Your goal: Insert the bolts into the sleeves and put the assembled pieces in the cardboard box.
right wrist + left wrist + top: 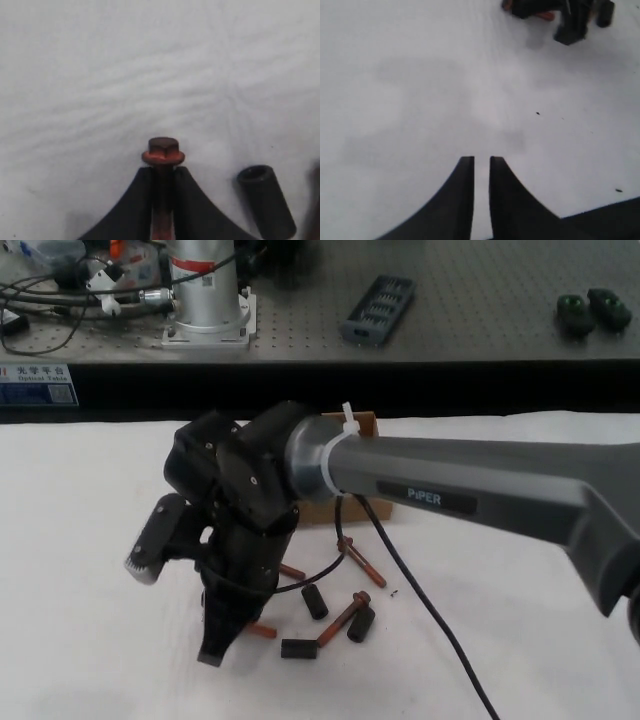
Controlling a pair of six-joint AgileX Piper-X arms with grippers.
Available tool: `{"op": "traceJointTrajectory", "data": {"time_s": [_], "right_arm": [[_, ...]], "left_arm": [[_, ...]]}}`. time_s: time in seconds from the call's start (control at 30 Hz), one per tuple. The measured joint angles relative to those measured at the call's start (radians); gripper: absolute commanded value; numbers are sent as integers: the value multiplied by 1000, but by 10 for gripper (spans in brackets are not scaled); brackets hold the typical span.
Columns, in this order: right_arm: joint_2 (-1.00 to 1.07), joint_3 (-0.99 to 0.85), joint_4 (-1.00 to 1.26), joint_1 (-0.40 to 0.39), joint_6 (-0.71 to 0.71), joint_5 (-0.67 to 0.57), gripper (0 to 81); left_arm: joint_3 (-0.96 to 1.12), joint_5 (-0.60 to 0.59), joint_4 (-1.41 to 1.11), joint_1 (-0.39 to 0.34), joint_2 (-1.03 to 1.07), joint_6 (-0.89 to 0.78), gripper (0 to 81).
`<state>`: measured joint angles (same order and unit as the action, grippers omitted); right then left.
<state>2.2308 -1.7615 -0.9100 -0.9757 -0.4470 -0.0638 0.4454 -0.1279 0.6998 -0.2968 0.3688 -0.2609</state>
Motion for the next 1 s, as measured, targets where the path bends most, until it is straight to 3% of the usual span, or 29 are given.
{"op": "traceJointTrajectory", "data": {"time_s": [0.17,0.3,0.53,0.73,1.0], "right_arm": [[-111,0,0,19,119,0,106],[-250,10,2,87,223,-30,106],[-364,76,-2,152,222,-81,114],[-272,80,67,108,207,-92,277],[-97,83,86,49,207,-97,285]], "left_arm": [[0,-91,0,0,0,57,87],[17,-159,-4,0,33,89,87],[87,-157,-47,0,183,139,87],[100,-54,-49,0,222,147,87],[101,5,-5,0,184,130,87]]}}
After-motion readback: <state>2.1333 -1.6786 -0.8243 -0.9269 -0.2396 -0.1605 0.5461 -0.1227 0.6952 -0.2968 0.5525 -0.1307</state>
